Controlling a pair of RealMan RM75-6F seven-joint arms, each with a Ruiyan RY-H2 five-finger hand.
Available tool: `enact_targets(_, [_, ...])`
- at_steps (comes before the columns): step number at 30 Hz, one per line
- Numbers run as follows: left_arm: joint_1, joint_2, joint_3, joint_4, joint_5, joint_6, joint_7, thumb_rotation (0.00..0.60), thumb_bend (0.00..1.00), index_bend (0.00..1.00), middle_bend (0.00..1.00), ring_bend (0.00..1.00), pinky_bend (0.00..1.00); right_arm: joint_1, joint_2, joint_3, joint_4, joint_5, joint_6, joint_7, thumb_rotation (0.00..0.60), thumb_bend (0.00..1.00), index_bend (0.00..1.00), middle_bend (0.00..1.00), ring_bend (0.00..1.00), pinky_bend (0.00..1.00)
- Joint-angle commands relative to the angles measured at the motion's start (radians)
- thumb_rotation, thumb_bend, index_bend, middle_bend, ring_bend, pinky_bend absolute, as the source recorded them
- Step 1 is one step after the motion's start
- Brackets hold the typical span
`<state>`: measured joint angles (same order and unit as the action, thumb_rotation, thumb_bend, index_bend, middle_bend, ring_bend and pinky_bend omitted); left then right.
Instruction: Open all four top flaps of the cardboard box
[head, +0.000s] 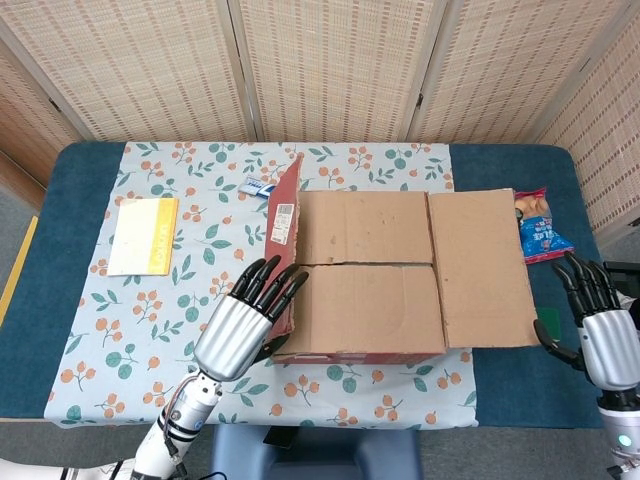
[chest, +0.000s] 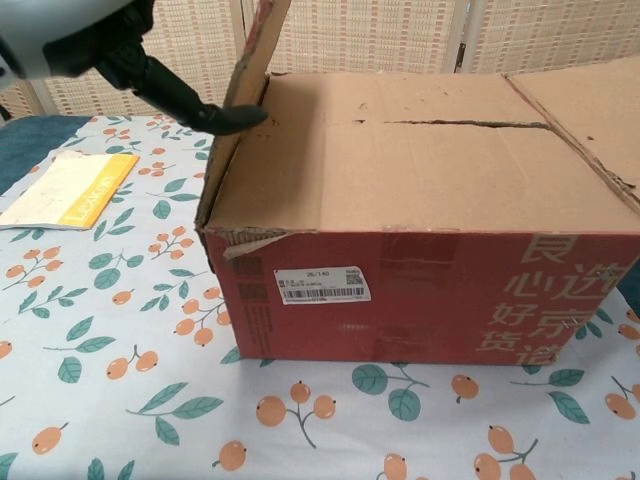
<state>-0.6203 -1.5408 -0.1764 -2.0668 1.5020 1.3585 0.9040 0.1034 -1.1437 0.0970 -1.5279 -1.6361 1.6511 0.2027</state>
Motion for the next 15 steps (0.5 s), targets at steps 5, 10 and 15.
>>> enact_targets(5, [0.008, 0.027, -0.016, -0.031, 0.002, 0.004, 0.019, 0.600, 0.29, 0.00, 0.15, 0.06, 0.17, -0.001, 0.000, -0.002, -0.003, 0.000, -0.002, 0.000, 0.600, 0.41, 0.00, 0.00, 0.00, 0.00])
enact_targets(10, [0.017, 0.042, -0.025, -0.050, 0.015, 0.020, 0.034, 0.600, 0.29, 0.00, 0.15, 0.06, 0.17, -0.004, 0.002, -0.001, -0.005, -0.002, 0.006, 0.003, 0.600, 0.41, 0.00, 0.00, 0.00, 0.00])
enact_targets(15, [0.028, 0.063, -0.037, -0.069, 0.024, 0.033, 0.047, 0.600, 0.29, 0.00, 0.15, 0.06, 0.17, -0.003, 0.002, -0.002, -0.004, -0.002, 0.002, 0.004, 0.600, 0.41, 0.00, 0.00, 0.00, 0.00])
